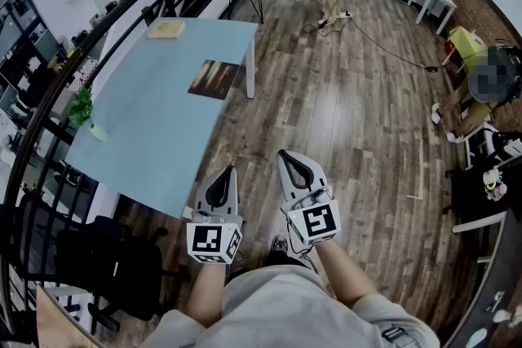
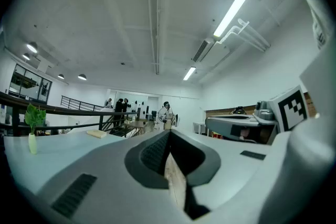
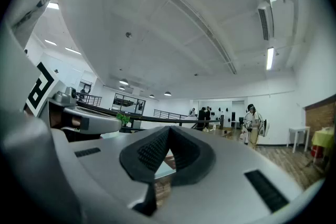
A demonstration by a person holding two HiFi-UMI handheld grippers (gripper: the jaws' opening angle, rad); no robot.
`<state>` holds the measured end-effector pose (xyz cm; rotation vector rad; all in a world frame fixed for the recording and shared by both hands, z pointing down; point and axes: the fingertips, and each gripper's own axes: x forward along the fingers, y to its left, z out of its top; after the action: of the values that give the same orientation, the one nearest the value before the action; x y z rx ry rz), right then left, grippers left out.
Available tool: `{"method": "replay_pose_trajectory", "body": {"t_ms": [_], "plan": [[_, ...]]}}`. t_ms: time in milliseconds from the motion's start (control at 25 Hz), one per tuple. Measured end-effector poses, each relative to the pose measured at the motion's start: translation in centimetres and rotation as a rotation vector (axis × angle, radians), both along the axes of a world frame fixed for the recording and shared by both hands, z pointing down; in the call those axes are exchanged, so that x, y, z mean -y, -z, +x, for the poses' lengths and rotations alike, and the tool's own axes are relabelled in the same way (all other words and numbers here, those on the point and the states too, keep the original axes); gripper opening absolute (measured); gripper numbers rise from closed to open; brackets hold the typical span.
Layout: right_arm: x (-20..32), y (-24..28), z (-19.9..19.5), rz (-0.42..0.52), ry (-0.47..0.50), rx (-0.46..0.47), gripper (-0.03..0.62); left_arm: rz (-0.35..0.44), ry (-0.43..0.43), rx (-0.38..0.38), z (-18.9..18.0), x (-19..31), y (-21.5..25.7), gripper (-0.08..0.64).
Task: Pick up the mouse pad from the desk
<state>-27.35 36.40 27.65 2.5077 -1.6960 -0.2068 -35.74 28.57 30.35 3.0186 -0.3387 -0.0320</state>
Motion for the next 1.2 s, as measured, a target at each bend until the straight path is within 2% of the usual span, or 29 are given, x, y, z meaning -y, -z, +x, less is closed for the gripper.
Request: {"method": "replay_pose_trajectory", "body": {"t_ms": [240, 360, 520, 600, 760, 1200], "plan": [[-0.4, -1.3, 0.1, -0.015, 0.01, 0.025, 0.003, -0.014, 0.004, 0.022, 0.1, -0.4, -1.0, 0.012], [-0.7, -1.7, 0.0, -0.052, 0.021, 0.059, 0.003, -0.021, 0.0, 0.035, 0.2, -0.8, -1.4, 0.012], [-0.4, -1.6, 0.3, 0.0, 0.071, 0.05, 0.005, -0.017, -0.009, 0.048, 1.2, -1.2, -1.8, 0.012], [-0.4, -1.8, 0.7, -0.006, 0.082, 0.049, 0.005, -0.007, -0.013, 0.06, 1.7, -1.4, -2.0, 0.012], [-0.7, -2.0, 2.1, -0.004, 0.095, 0.059, 0.005, 0.009, -0.033, 0.066, 3.2, -2.1, -1.8, 0.012], [-2.3, -2.4, 6.0, -0.002, 0.157, 0.065, 0.005, 0.037, -0.017, 0.097, 8.3, -4.6, -2.4, 0.012]]}}
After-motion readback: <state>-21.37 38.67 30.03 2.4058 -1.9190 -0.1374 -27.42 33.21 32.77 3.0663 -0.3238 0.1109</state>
